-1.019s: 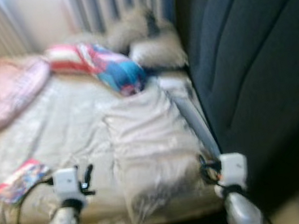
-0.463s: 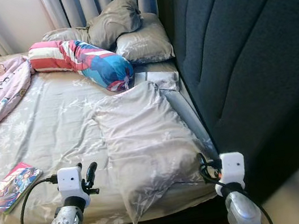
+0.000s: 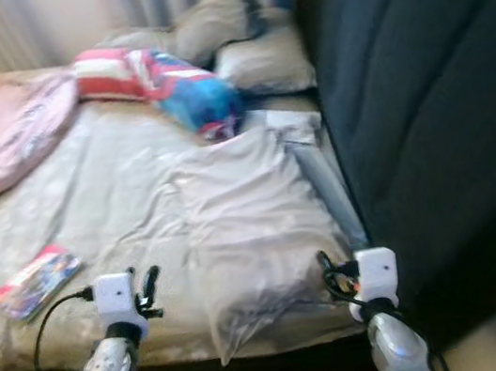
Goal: Clean up the room
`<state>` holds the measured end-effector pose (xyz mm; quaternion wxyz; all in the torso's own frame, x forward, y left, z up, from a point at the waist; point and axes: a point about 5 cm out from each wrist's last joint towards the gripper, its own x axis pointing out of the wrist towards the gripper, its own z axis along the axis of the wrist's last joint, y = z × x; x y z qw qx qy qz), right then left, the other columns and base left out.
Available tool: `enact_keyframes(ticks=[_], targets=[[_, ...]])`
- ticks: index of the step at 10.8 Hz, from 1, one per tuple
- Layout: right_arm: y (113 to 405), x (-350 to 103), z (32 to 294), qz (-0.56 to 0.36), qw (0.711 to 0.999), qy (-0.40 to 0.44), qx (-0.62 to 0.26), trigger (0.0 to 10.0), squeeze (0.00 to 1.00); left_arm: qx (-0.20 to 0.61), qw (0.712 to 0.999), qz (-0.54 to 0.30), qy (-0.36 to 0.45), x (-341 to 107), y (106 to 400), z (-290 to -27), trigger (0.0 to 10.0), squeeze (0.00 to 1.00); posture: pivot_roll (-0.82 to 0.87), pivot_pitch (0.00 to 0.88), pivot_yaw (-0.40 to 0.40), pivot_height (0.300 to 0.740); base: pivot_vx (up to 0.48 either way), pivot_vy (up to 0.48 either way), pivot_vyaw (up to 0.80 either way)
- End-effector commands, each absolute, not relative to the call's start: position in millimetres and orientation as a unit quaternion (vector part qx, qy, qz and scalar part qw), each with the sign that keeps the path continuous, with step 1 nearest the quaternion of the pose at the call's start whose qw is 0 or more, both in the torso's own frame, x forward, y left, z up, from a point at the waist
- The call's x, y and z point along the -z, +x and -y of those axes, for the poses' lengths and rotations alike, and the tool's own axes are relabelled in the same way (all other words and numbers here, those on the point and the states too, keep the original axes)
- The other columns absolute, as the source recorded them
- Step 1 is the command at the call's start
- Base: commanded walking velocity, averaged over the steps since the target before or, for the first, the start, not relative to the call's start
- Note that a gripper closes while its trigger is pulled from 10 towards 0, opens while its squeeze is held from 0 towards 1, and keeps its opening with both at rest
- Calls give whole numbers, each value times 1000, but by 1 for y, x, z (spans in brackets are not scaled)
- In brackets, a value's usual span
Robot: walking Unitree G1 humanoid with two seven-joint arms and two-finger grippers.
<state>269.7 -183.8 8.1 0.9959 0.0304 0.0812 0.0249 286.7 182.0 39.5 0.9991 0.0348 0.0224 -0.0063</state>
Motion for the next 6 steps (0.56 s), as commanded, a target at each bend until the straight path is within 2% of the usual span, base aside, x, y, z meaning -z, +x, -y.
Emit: enact_keyframes(ticks=[1,2,4,6], targets=[[266,-5,189,-86,996,30,-17,10000,0,9,999,-21,33,-40,286,-180,10000,0,41,41,-16,740,0,0,0],[265,-5,189,-86,996,30,-17,10000,0,9,999,-22,33,-39,286,-181,10000,0,42,40,-16,740,0,0,0],[266,-6,189,-85,996,25,-20,10000,0,9,999,-21,33,-39,286,-181,10000,0,41,41,-14,740,253,0,0],[267,-8,188,-75,997,14,-20,10000,0,10,999,-20,34,-40,287,-181,10000,0,40,42,-14,740,264,0,800]])
